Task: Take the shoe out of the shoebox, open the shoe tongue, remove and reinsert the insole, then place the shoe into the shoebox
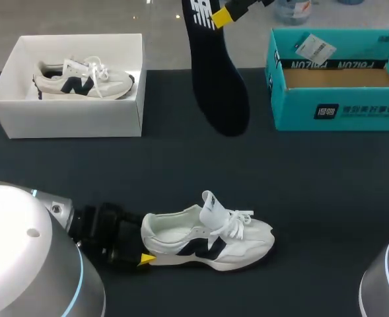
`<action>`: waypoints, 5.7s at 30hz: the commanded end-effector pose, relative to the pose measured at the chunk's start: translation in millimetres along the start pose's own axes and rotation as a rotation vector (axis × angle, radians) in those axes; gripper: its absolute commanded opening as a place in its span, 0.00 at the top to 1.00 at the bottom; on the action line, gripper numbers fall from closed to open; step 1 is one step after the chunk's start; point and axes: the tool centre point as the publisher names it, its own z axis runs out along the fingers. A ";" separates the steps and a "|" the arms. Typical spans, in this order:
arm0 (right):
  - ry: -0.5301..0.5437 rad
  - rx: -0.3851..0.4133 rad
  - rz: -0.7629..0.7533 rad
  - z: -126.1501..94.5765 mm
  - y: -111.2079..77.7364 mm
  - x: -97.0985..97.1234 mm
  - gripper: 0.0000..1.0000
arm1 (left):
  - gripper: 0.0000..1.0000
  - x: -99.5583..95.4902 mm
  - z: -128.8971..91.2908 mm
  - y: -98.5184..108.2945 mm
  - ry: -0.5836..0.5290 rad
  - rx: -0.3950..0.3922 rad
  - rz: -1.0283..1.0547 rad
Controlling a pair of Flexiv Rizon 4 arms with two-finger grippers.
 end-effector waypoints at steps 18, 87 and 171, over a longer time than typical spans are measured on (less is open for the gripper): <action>0.000 0.006 0.001 1.2 2.5 -0.8 1.00 | 0.00 -1.2 -37.2 9.9 0.010 -0.102 0.115; -0.023 0.032 0.021 -16.3 6.3 3.6 1.00 | 0.00 -2.9 -65.9 -113.4 0.080 -0.621 0.363; -0.023 0.032 0.021 -16.3 6.3 3.6 1.00 | 1.00 -59.9 27.9 -132.0 0.657 -0.598 0.925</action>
